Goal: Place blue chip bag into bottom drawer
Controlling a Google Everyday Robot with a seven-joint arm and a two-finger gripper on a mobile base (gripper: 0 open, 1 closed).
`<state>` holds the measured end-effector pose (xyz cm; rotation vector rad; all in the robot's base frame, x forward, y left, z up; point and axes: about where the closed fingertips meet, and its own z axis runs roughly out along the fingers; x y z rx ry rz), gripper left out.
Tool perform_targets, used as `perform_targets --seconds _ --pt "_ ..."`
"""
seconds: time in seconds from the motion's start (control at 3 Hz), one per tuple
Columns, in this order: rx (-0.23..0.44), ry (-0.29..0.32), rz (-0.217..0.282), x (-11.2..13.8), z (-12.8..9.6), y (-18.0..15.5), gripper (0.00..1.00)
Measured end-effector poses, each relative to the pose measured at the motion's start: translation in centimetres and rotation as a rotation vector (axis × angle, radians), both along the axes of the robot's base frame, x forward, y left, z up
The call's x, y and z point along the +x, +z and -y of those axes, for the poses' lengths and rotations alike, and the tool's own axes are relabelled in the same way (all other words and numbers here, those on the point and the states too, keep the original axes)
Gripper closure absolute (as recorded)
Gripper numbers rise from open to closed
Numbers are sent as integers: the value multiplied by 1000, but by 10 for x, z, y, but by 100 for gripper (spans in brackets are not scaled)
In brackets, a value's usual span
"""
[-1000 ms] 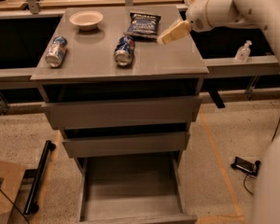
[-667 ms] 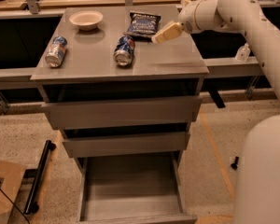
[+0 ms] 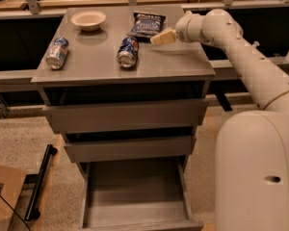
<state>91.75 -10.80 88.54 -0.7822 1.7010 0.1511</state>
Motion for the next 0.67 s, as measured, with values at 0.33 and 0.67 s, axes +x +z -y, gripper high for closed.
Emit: perform_targets --seconds 0.33,0.67 --pt "92 -21 11 28 -23 -12 0" --pt "169 2 17 43 -49 -16 18"
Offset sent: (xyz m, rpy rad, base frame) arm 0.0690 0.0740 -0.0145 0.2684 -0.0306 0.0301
